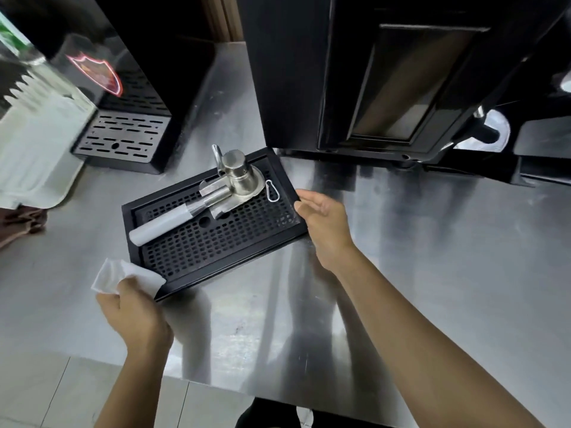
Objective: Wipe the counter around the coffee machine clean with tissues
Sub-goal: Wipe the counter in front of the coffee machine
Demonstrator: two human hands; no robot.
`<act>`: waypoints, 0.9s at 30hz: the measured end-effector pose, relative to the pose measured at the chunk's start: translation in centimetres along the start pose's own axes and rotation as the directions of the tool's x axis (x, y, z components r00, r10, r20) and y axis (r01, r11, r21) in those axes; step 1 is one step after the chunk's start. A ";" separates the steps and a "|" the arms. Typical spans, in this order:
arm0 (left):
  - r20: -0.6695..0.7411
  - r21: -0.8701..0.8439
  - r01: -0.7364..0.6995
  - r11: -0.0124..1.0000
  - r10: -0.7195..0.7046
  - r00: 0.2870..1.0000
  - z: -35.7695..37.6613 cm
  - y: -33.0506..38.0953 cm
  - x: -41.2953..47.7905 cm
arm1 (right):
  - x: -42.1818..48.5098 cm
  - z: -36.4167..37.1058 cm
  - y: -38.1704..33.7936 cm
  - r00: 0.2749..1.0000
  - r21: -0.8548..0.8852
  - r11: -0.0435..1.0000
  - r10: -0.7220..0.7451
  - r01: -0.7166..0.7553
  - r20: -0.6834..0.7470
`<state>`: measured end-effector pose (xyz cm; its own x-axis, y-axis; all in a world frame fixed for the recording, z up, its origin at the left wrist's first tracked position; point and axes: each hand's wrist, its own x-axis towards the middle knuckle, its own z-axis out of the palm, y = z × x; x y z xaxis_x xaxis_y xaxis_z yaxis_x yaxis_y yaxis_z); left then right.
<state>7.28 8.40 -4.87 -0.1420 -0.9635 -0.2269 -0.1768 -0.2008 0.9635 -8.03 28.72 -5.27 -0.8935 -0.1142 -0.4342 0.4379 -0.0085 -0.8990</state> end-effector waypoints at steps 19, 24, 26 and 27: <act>-0.089 0.067 -0.041 0.997 0.047 0.995 -3.1 -0.1 0.1 | 6.4 7.1 -3.5 0.961 -0.210 0.965 -0.103 0.159 0.255; 0.346 0.263 -0.679 0.686 0.590 0.730 -0.7 2.0 -3.9 | 1.8 2.6 -2.9 0.982 -0.073 0.979 -0.188 0.190 0.034; 0.621 0.221 -0.856 0.467 0.610 0.493 2.0 1.8 -5.4 | -0.7 -0.2 -2.2 0.986 0.027 0.990 -0.136 0.140 -0.098; 0.715 0.182 -0.894 0.411 0.569 0.407 3.7 1.5 -6.0 | -1.9 -1.6 -1.6 0.982 0.076 0.990 -0.104 0.117 -0.157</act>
<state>4.30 14.50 -2.57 -0.8545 -0.3797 0.3545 -0.1227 0.8107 0.5725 -7.20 30.58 -3.12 -0.9385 0.0449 -0.3424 0.3370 -0.0971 -0.9365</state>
